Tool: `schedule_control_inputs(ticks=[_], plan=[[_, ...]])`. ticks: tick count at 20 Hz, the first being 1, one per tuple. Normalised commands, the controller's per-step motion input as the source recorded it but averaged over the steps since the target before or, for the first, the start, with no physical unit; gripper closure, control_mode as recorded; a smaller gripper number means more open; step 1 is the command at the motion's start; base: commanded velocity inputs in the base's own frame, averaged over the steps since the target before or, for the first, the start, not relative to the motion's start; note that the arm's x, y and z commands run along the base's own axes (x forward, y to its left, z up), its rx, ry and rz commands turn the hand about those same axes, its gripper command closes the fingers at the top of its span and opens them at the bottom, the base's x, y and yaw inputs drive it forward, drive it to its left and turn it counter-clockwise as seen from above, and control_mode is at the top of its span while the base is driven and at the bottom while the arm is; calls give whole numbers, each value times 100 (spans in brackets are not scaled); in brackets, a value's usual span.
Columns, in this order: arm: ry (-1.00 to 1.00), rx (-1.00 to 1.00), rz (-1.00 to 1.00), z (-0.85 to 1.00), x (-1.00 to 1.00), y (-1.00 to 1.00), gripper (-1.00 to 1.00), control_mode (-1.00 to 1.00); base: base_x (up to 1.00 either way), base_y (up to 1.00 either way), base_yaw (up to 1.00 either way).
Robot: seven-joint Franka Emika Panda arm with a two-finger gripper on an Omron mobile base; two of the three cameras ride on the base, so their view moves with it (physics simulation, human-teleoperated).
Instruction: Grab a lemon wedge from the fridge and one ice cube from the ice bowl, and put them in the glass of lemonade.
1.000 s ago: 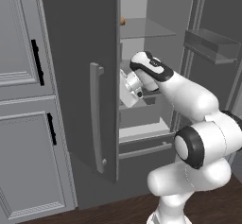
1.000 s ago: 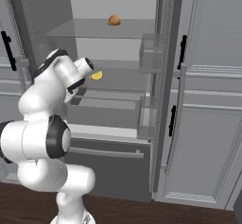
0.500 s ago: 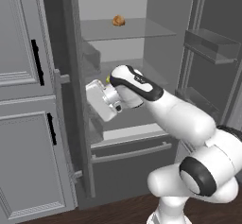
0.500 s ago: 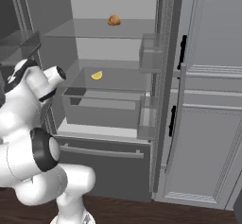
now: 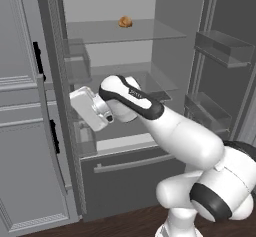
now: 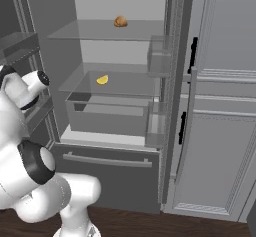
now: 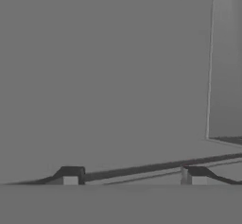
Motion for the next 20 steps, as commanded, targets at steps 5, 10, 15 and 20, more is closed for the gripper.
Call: schedule_control_inputs(ticks=[5, 10, 15, 20], plan=[[-7, -1, 0, 26, -63, -20, -100, -100, 0, 0, 0], [-12, -15, 0, 37, -81, -74, -100, -100, 0, 0, 0], [-11, -29, 0, 40, -29, -99, -100, -100, 0, 0, 0], [-10, -35, 0, 33, -12, -92, -100, -100, 0, 0, 0]])
